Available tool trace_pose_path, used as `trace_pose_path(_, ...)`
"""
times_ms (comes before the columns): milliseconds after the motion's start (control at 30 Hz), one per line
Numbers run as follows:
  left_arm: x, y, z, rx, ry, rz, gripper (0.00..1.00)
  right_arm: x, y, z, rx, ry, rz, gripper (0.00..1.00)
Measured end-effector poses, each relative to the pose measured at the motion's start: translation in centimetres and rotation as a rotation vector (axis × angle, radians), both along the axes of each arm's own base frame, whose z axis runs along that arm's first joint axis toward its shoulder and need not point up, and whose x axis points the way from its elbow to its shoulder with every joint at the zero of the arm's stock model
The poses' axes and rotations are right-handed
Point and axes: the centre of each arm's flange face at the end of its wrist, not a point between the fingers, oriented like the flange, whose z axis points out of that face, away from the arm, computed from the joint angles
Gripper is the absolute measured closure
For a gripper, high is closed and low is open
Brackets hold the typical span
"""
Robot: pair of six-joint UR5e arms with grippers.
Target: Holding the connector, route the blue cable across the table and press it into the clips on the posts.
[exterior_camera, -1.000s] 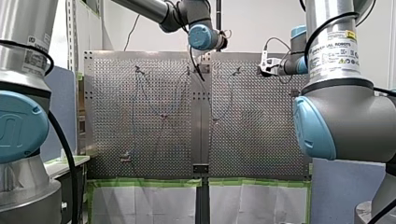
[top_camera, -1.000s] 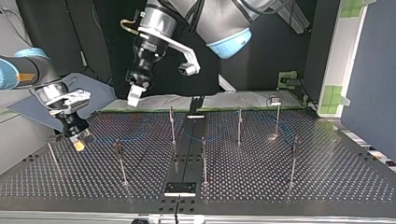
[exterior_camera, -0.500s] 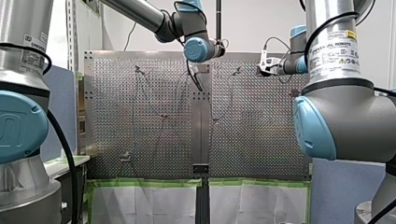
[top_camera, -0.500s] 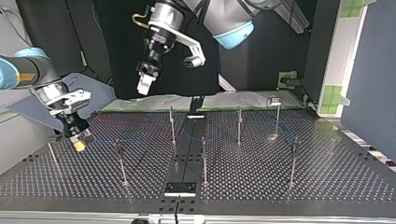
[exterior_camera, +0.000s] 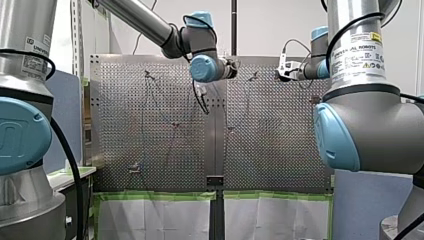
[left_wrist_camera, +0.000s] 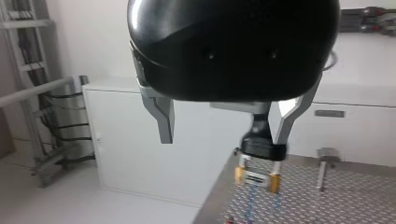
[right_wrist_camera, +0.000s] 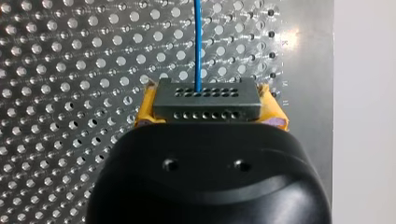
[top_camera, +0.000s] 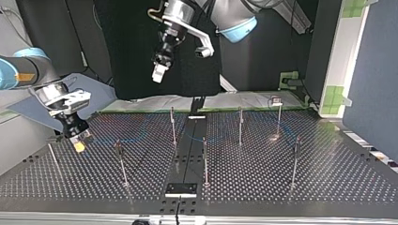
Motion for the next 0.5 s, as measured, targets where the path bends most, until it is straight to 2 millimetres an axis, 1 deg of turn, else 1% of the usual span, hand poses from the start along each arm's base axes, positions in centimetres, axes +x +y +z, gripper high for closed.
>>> trace_pose_path(500,-2.4,2.6,-6.3,0.102,0.092,0.000,0.00,-0.5,-0.3,0.0,0.002,-0.002,-0.028,1.00)
